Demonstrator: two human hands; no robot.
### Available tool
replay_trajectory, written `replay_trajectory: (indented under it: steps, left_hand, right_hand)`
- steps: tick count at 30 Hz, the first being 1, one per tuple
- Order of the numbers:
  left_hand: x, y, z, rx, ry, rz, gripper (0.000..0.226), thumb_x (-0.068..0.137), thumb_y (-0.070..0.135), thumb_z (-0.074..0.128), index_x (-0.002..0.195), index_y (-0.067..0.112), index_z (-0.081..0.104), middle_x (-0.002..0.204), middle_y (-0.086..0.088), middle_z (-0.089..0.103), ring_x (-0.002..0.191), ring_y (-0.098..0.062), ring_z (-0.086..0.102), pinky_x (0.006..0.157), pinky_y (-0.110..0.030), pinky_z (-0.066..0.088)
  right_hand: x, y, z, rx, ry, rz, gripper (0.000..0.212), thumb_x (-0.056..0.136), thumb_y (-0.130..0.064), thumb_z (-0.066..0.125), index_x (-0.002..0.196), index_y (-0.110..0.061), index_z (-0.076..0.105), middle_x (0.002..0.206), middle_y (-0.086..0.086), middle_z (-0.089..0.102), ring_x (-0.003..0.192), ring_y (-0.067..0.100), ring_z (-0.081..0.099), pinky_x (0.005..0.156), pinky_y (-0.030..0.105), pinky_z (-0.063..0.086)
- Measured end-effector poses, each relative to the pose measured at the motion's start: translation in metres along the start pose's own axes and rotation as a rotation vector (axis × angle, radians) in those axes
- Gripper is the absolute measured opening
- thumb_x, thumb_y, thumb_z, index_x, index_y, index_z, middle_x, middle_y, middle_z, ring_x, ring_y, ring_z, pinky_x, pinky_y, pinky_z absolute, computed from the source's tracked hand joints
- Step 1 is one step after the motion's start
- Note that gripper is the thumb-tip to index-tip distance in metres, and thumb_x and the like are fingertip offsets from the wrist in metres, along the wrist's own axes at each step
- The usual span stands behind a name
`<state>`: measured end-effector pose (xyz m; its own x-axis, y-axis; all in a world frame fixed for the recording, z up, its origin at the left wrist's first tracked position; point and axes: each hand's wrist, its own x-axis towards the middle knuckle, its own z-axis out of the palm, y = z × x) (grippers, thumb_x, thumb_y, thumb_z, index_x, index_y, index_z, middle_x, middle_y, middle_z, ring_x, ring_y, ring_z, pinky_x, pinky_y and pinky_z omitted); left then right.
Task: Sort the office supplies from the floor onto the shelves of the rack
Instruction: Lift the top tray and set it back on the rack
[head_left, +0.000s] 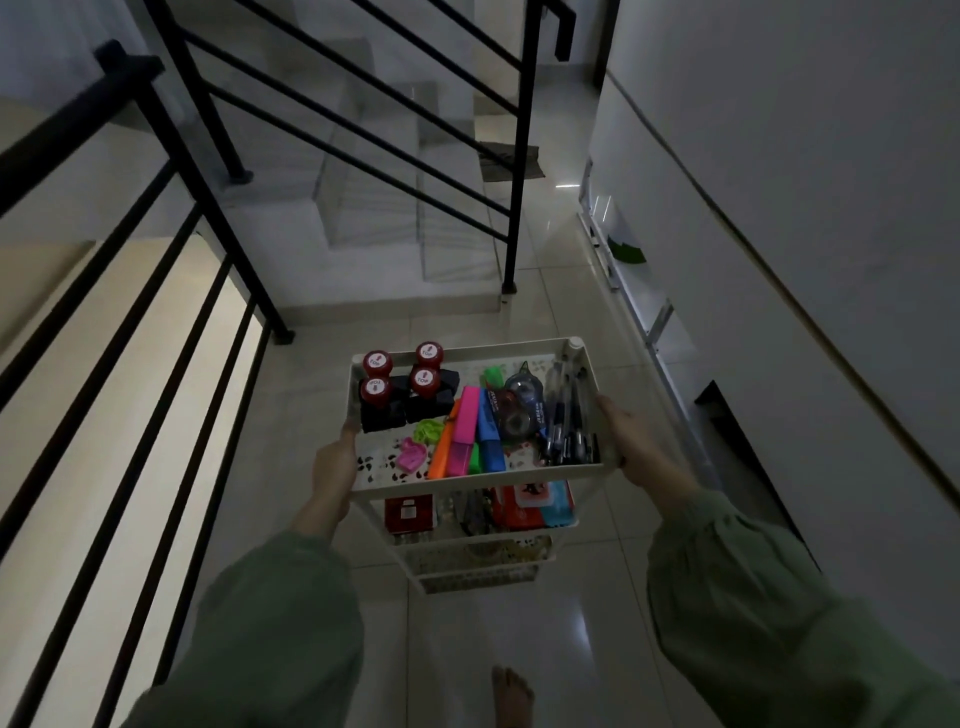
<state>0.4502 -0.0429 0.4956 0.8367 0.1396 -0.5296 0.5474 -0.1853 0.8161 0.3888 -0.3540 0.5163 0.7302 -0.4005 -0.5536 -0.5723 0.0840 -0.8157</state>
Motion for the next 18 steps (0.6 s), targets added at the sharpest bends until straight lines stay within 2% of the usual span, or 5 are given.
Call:
replay_trajectory:
  steps: [3,7,10,13,18]
  left_hand:
    - [0.007,-0.005,0.000,-0.016,0.017,-0.007,0.060,0.089,0.058,0.043,0.085,0.002,0.064,0.079,-0.018,0.065,0.063,-0.025,0.060,0.060,-0.031,0.045]
    - [0.011,-0.004,0.001,-0.023,0.035,0.005,0.059,0.090,0.057,0.042,0.090,0.003,0.064,0.082,-0.017,0.066,0.067,-0.026,0.061,0.061,-0.031,0.046]
    - [0.010,-0.006,0.002,0.002,0.037,0.011,0.057,0.092,0.056,0.039,0.085,0.006,0.064,0.079,-0.015,0.066,0.066,-0.026,0.062,0.060,-0.031,0.047]
    - [0.012,-0.007,0.003,0.025,0.054,0.047,0.053,0.096,0.049,0.035,0.076,0.007,0.060,0.072,-0.012,0.063,0.062,-0.022,0.059,0.055,-0.028,0.044]
    - [0.022,-0.007,0.000,0.066,0.011,0.087,0.055,0.095,0.050,0.036,0.079,0.004,0.062,0.076,-0.017,0.064,0.062,-0.025,0.059,0.055,-0.027,0.044]
  right_hand:
    - [0.009,0.003,0.000,0.021,0.015,0.005,0.047,0.096,-0.040,0.043,0.109,0.001,0.061,0.086,0.010,0.064,0.072,0.022,0.061,0.065,0.030,0.051]
    - [0.015,0.008,0.002,0.133,0.033,0.006,0.033,0.094,-0.038,0.049,0.086,-0.009,0.064,0.078,0.005,0.065,0.062,0.015,0.064,0.053,0.022,0.053]
    - [0.014,0.011,0.004,0.198,0.069,-0.011,0.028,0.094,-0.033,0.051,0.077,-0.012,0.062,0.070,0.003,0.065,0.053,0.011,0.064,0.044,0.016,0.051]
    - [0.012,0.011,0.005,0.254,0.124,-0.030,0.027,0.093,-0.028,0.055,0.074,-0.011,0.063,0.056,-0.002,0.066,0.042,0.004,0.062,0.041,0.013,0.049]
    - [0.005,0.007,0.009,0.275,0.171,-0.031,0.027,0.092,-0.027,0.056,0.072,-0.011,0.061,0.069,0.005,0.062,0.056,0.014,0.061,0.040,0.014,0.048]
